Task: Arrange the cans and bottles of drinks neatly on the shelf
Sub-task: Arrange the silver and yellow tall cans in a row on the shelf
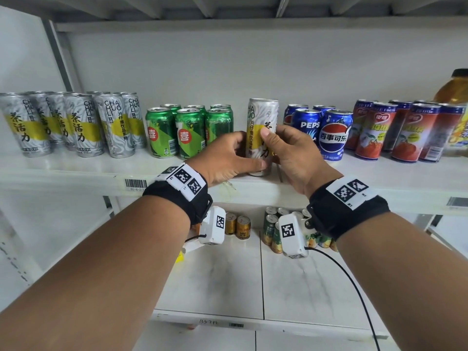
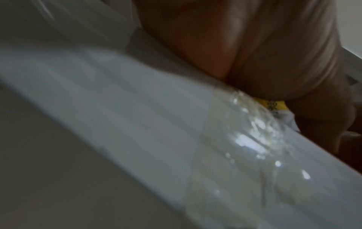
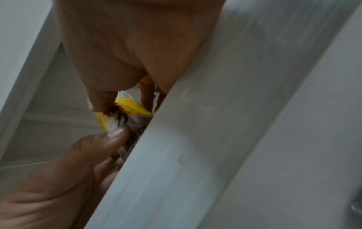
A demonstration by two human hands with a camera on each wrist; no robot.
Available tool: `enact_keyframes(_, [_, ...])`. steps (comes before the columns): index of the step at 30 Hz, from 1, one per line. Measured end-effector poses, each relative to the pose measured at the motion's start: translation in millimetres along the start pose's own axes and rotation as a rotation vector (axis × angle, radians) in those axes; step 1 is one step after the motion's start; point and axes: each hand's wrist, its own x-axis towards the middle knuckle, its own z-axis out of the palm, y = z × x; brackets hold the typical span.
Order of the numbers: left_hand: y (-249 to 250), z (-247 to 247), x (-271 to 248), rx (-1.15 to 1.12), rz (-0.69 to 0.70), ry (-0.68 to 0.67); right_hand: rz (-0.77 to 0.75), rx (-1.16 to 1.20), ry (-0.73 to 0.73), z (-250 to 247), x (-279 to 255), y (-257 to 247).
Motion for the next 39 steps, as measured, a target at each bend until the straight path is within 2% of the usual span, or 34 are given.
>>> enact_keyframes(6, [-3,0,4,-0.083,0.004,-0.025,0.054,0.043,0.155,3,7,1])
enact_keyframes(10, [-7,-2,3,-0.073,0.043,0.034,0.033,-0.009,0.053,4,2,-1])
enact_keyframes(15, [-6,0,3,-0.038,0.020,-0.006,0.018,-0.011,-0.047,0,-3,-3])
enact_keyframes(22, [-1,1,4,-0.113,-0.030,-0.014,-0.013,-0.037,0.015,-3,0,1])
enact_keyframes(27, [-4,1,2,-0.095,0.026,0.019,-0.011,0.001,-0.053,-2,-1,1])
enact_keyframes(30, [-4,1,3,-0.059,-0.001,0.006,-0.015,-0.008,-0.081,-2,-3,0])
enact_keyframes(39, [-5,1,6,-0.130,-0.037,0.009,-0.001,0.033,0.017,-2,3,3])
